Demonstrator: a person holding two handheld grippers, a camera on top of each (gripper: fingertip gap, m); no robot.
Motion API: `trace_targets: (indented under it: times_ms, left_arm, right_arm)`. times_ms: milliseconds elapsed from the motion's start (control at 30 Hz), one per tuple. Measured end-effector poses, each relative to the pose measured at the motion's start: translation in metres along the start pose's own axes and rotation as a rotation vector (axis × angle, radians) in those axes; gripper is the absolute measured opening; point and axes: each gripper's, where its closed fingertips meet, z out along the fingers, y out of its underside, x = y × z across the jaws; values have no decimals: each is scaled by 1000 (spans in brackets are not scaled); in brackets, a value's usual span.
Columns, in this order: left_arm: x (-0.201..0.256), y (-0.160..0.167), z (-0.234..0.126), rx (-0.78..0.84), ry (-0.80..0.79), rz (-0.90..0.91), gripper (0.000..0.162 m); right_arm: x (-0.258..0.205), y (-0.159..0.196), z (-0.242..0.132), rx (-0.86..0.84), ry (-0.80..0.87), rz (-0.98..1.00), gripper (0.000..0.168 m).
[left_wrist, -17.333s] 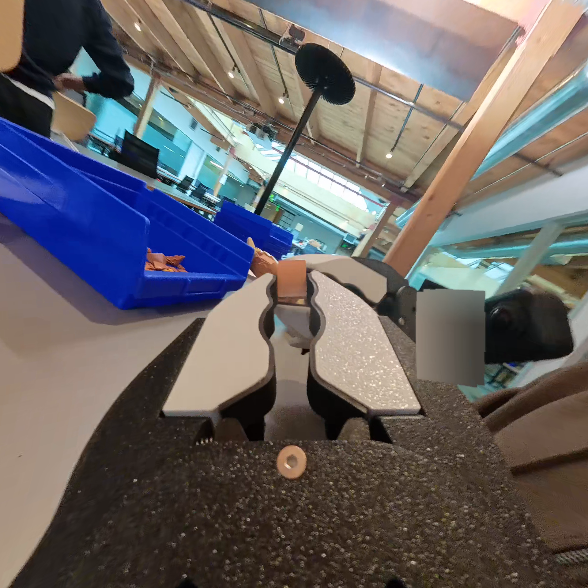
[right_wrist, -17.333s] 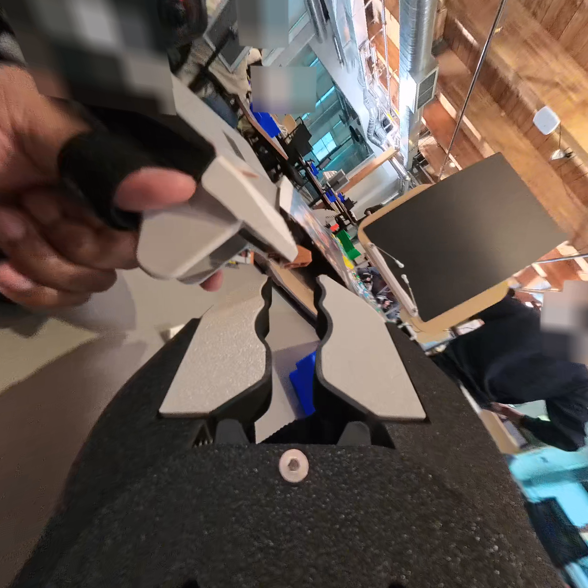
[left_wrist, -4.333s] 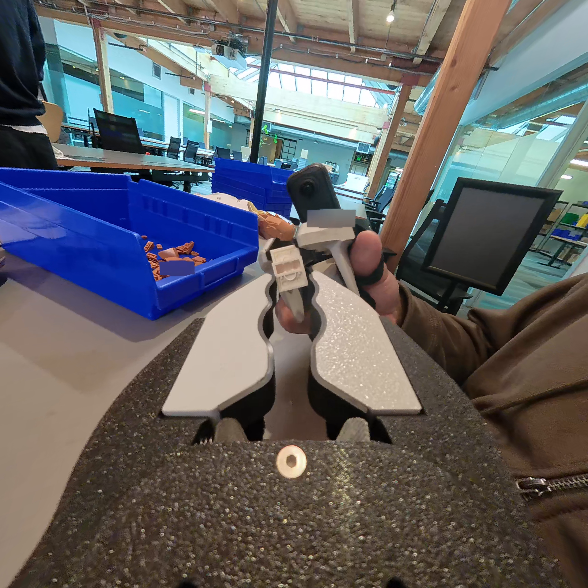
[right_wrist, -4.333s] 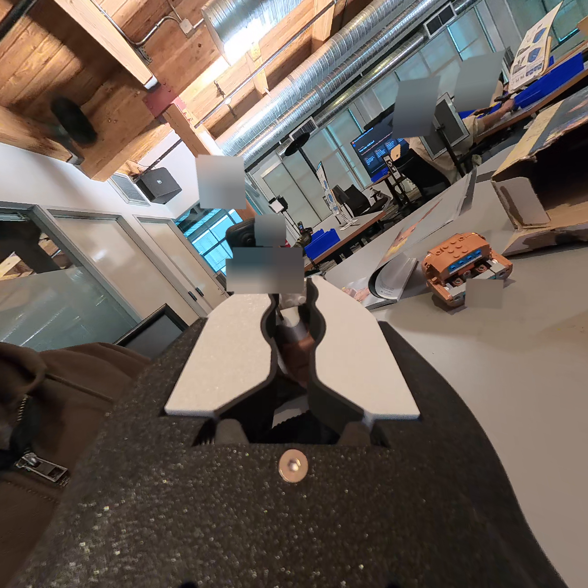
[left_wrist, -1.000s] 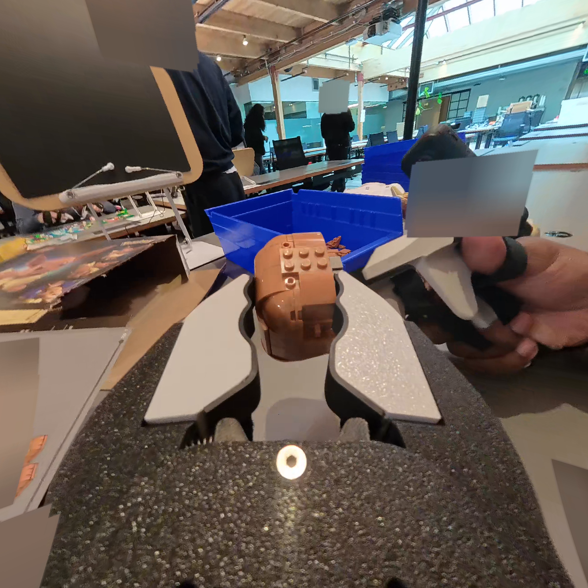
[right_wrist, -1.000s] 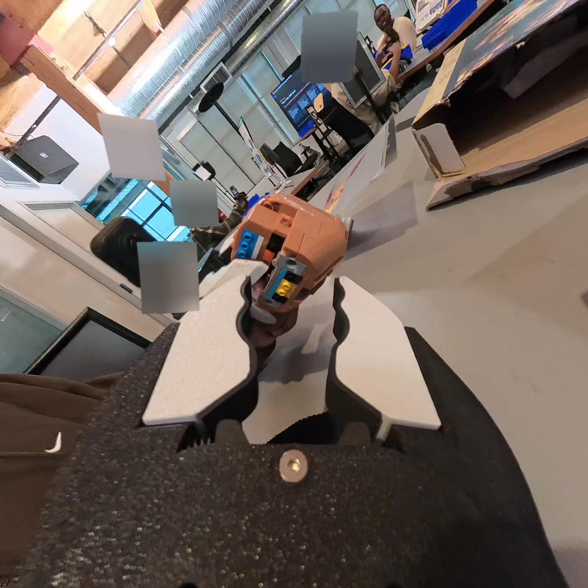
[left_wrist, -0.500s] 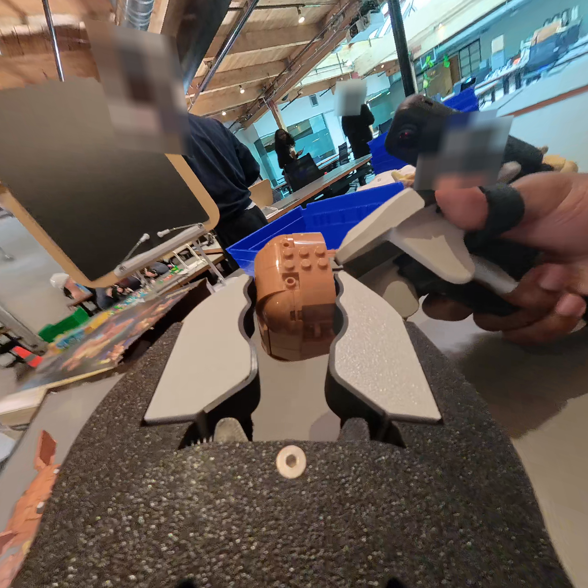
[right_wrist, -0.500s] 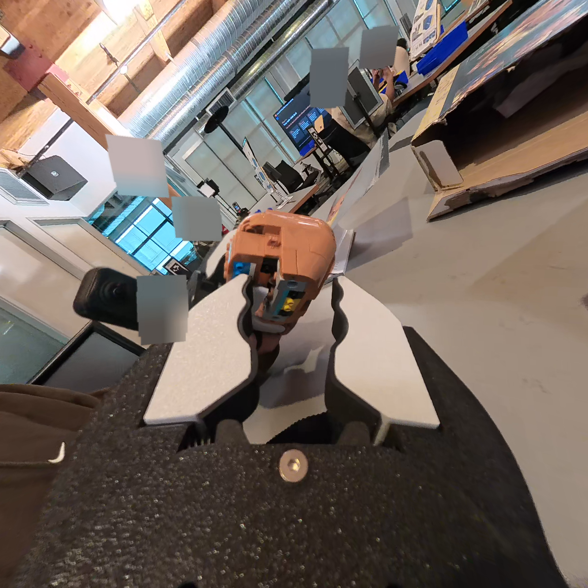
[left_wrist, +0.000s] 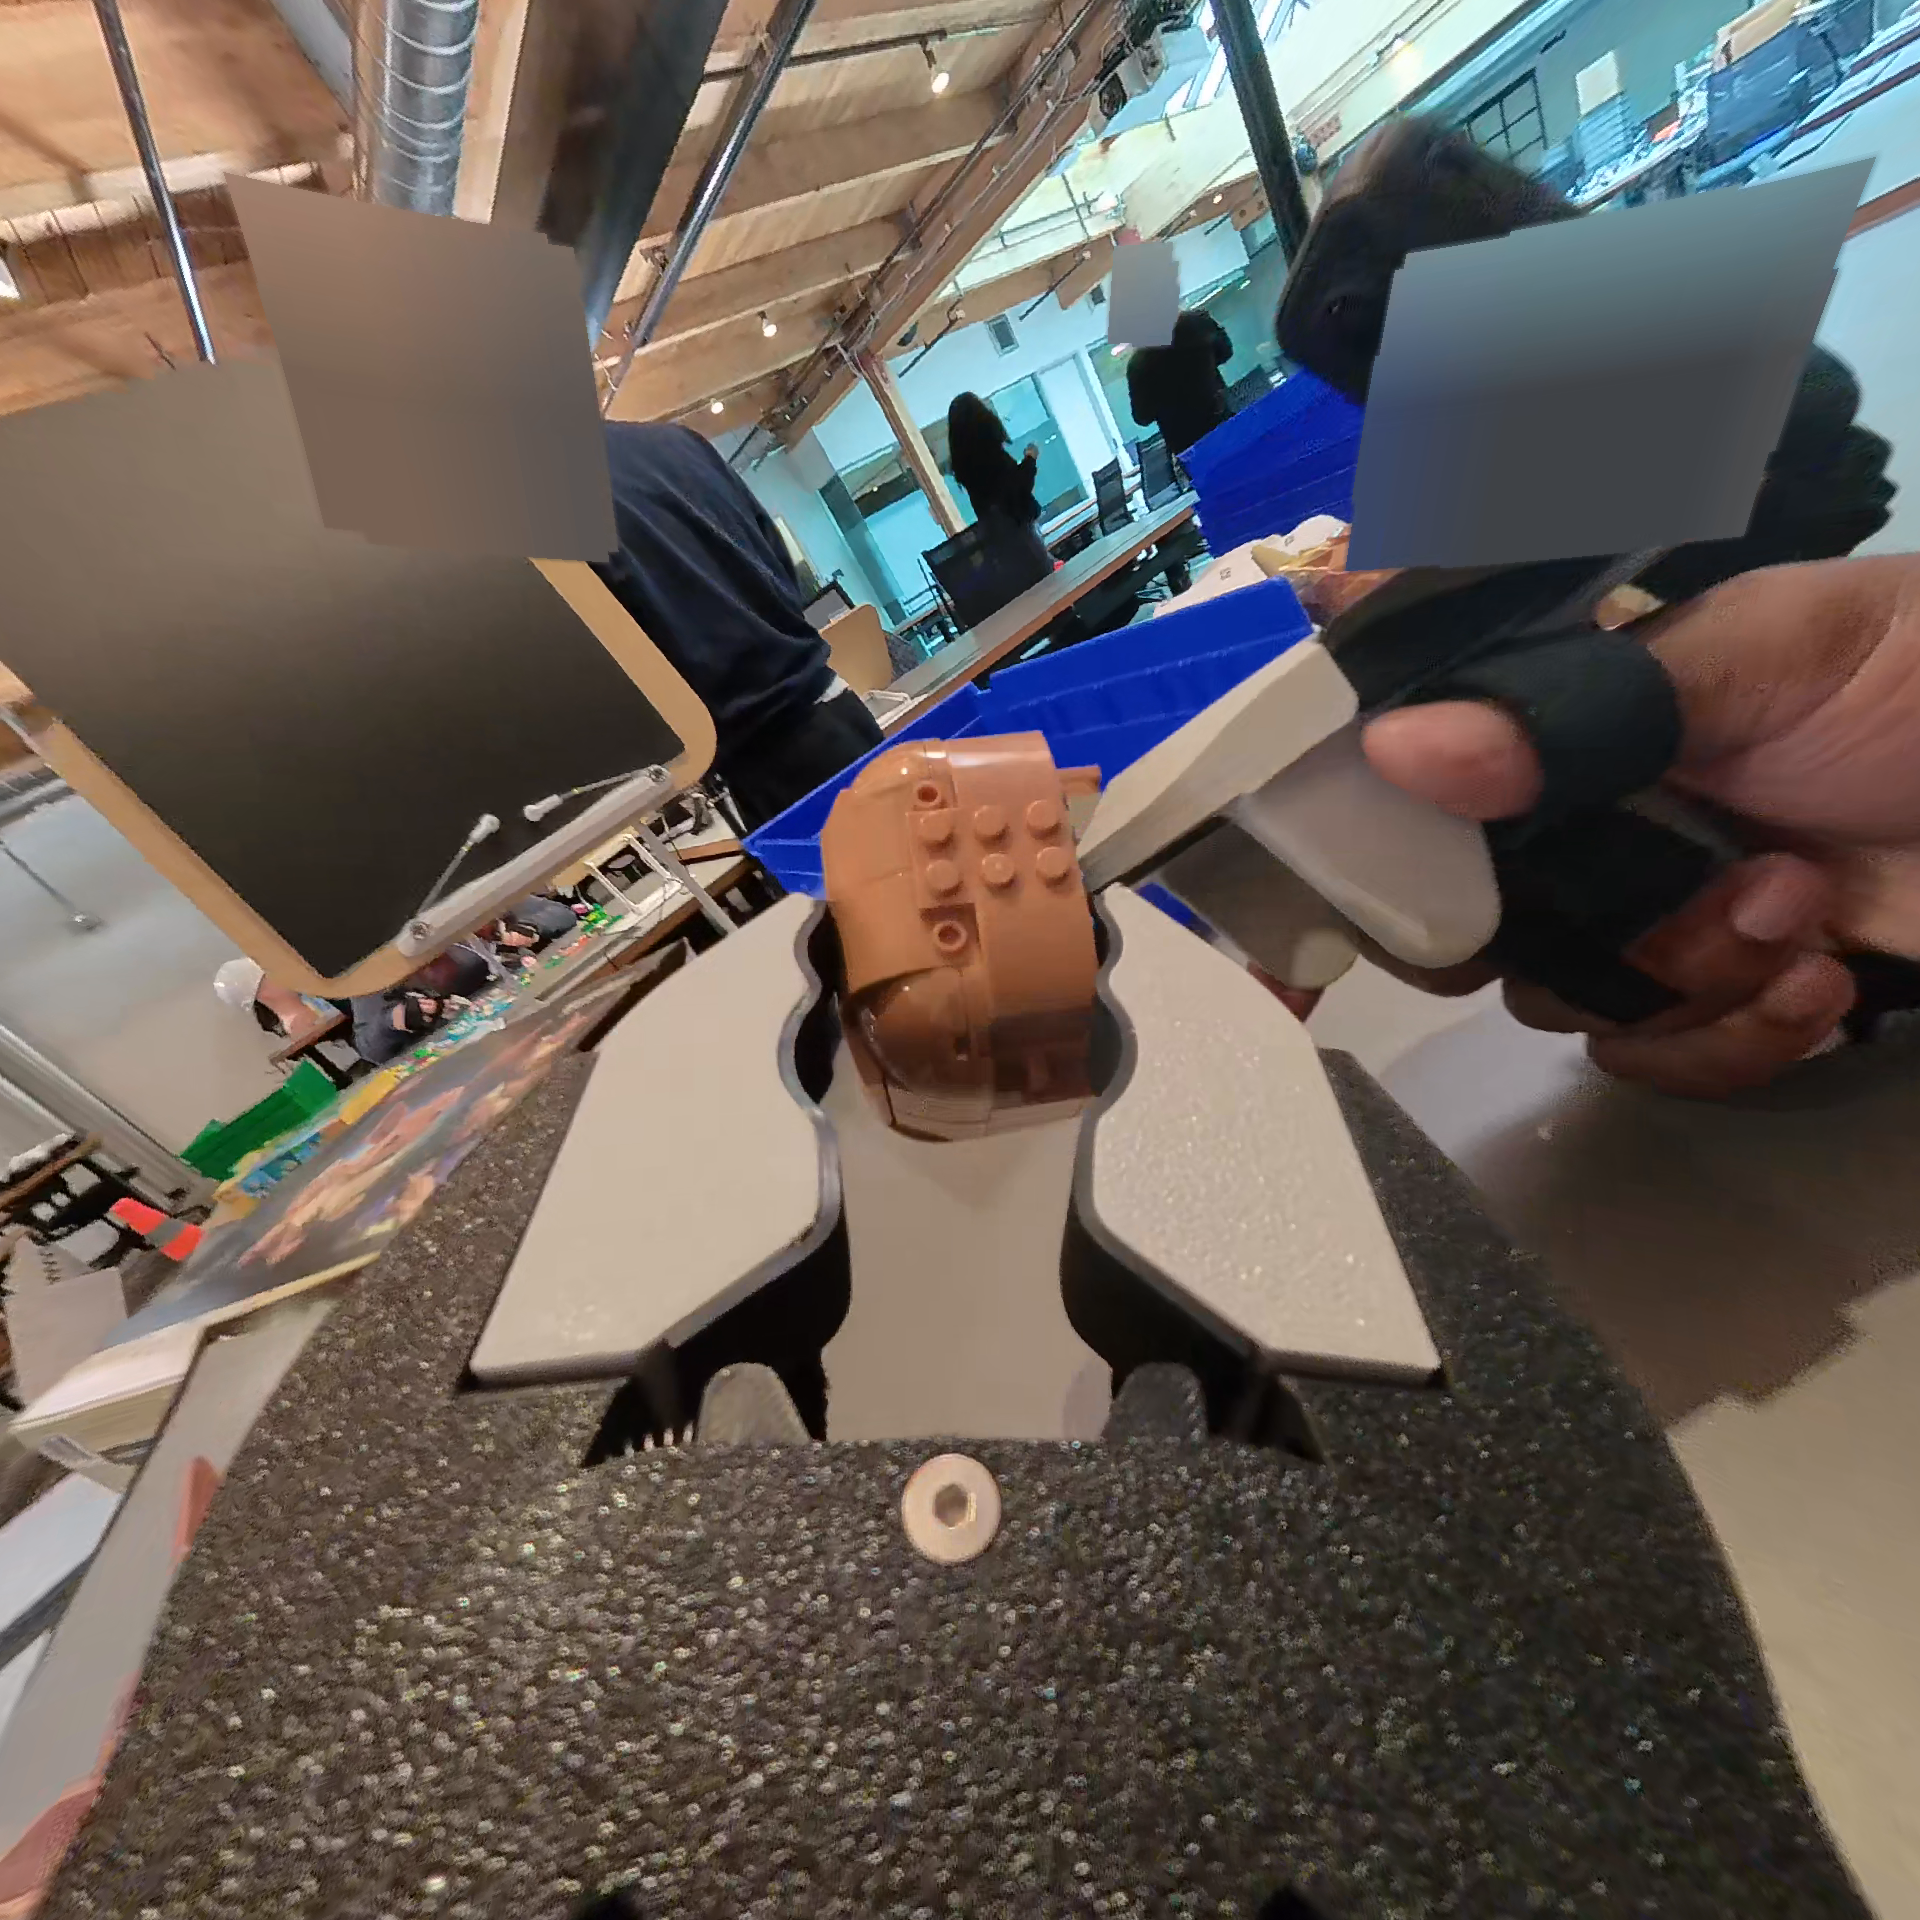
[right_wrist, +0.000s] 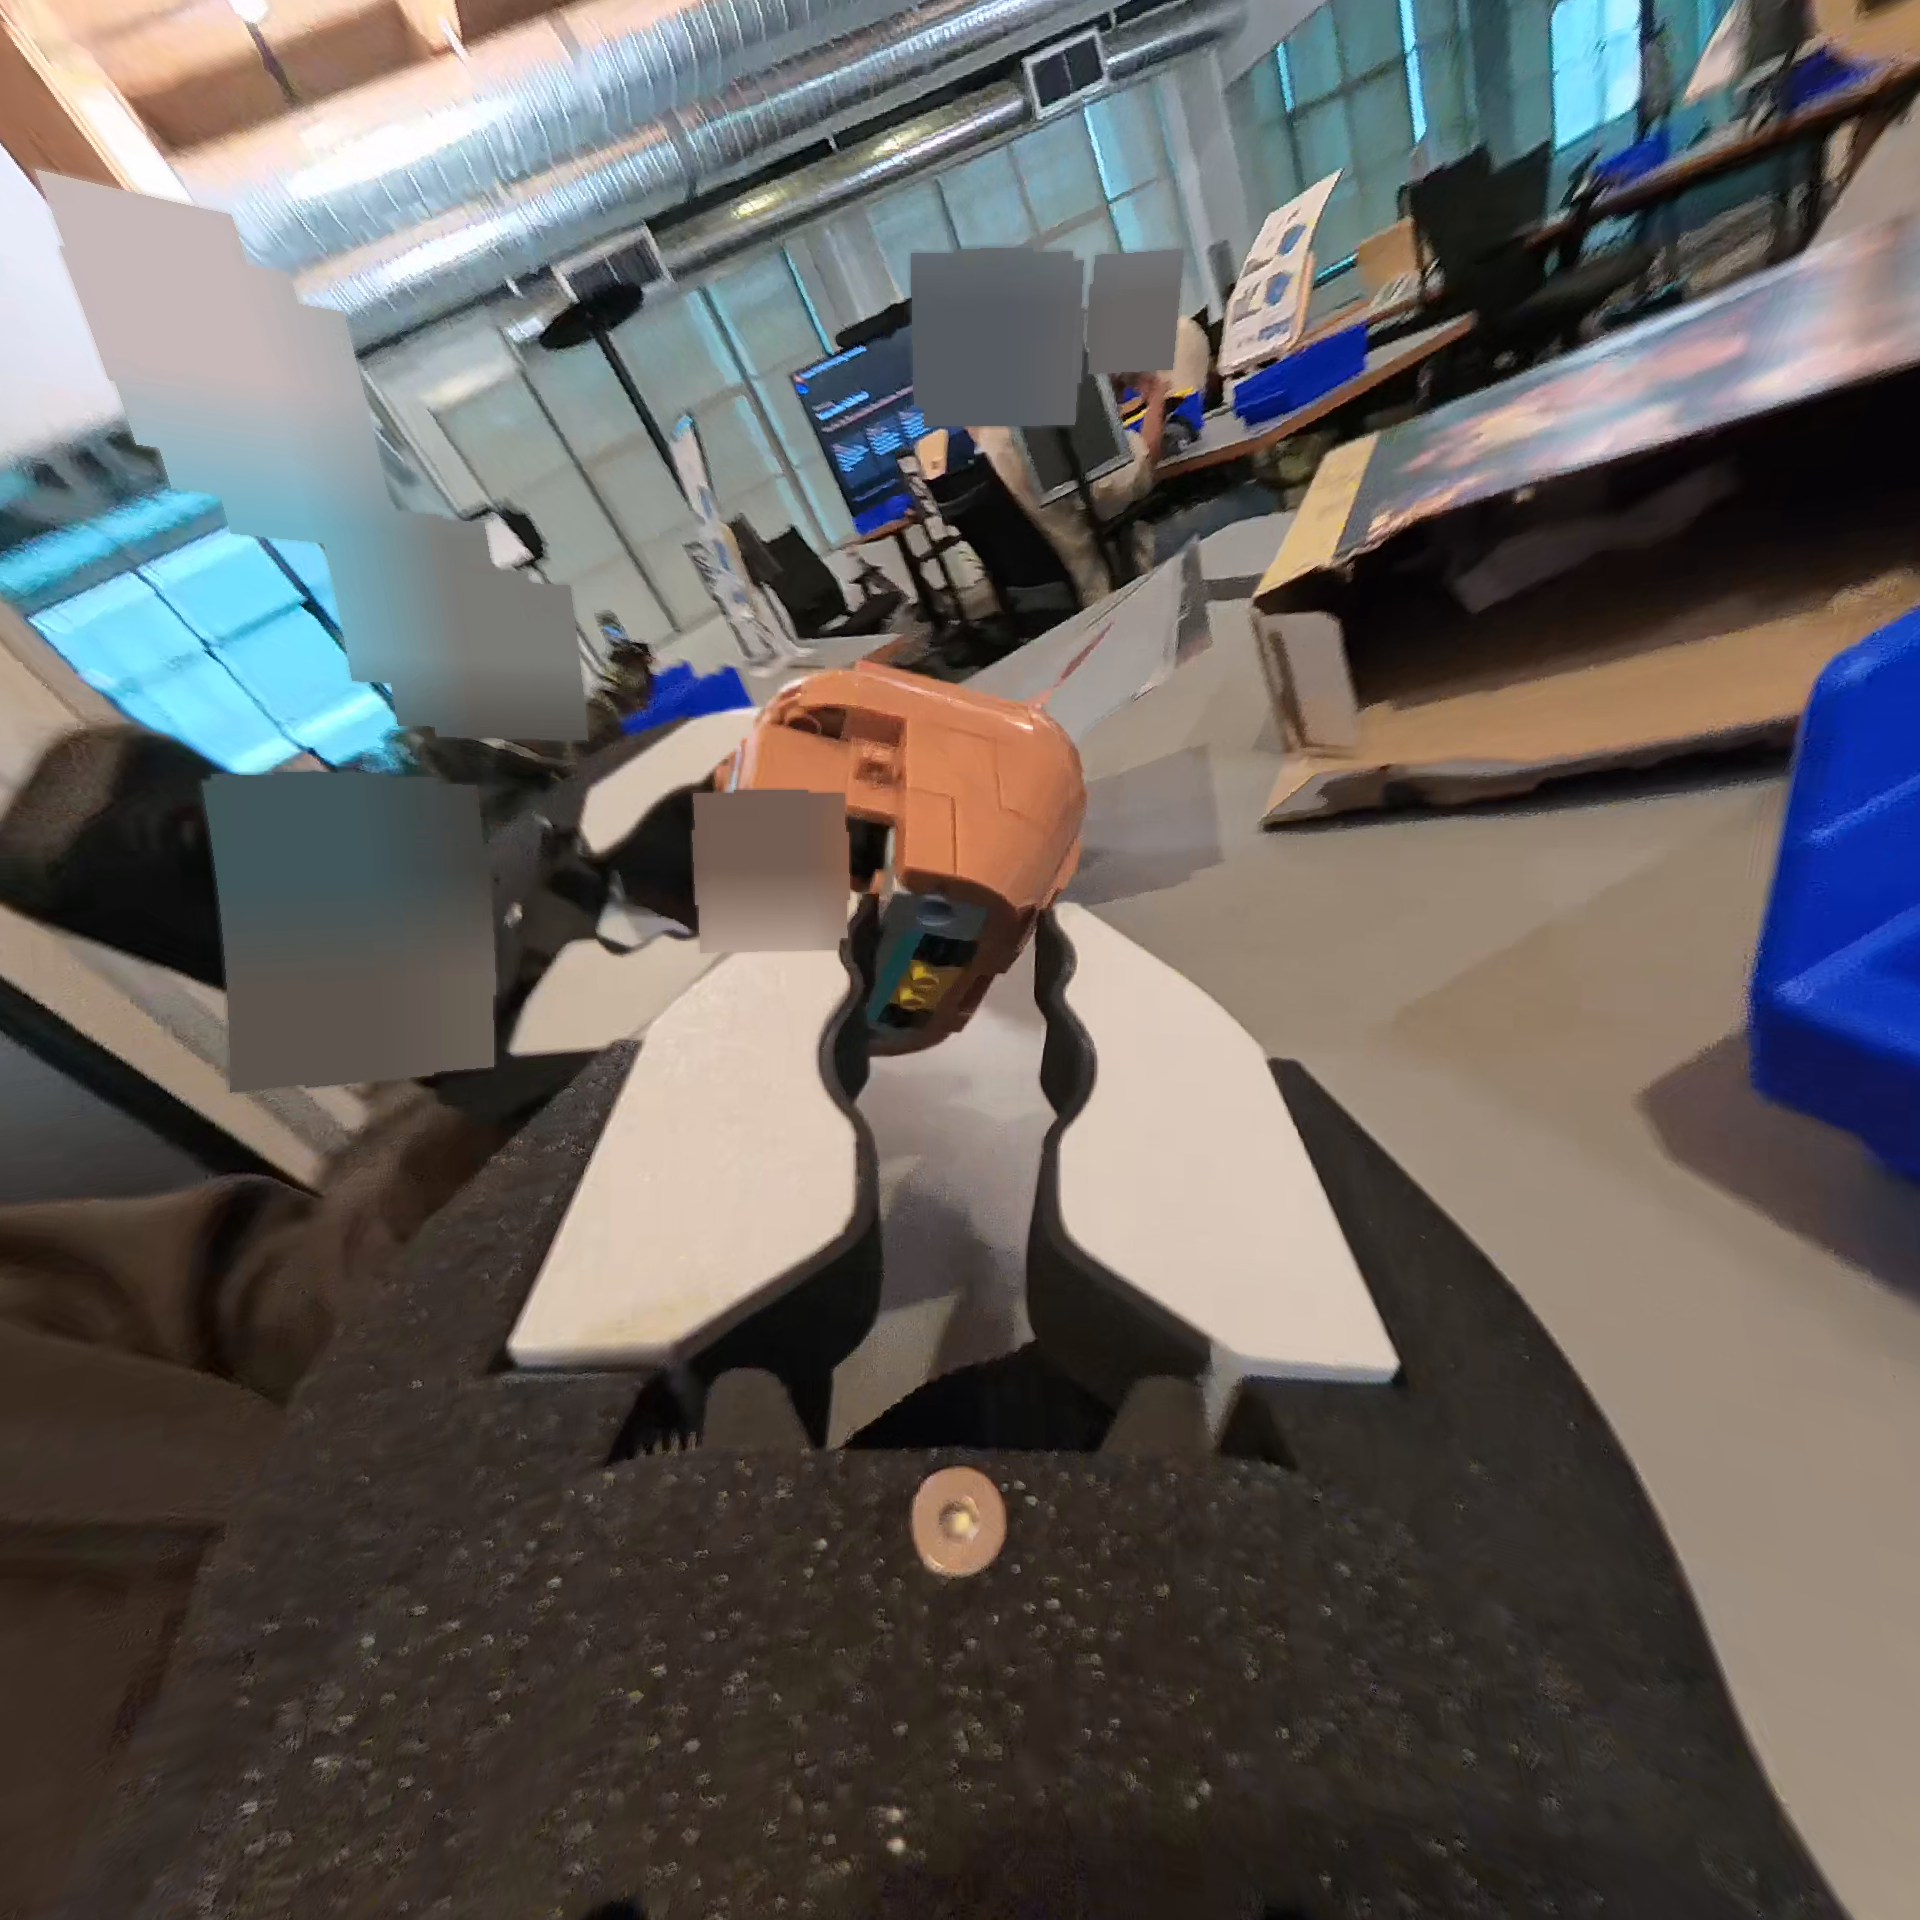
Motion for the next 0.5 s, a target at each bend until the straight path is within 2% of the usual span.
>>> trace_targets:
  times_ms: [100,367,500]
  left_arm:
    - [0,1,-1,1,35,-73,47]
    - [1,12,-1,-39,123,-268,47]
    - [1,16,-1,-53,161,-361,47]
  right_arm:
    - [-2,-1,0,-11,52,-124,28]
    - [0,2,-1,-49,111,-249,28]
    - [0,3,0,-57,106,-250,28]
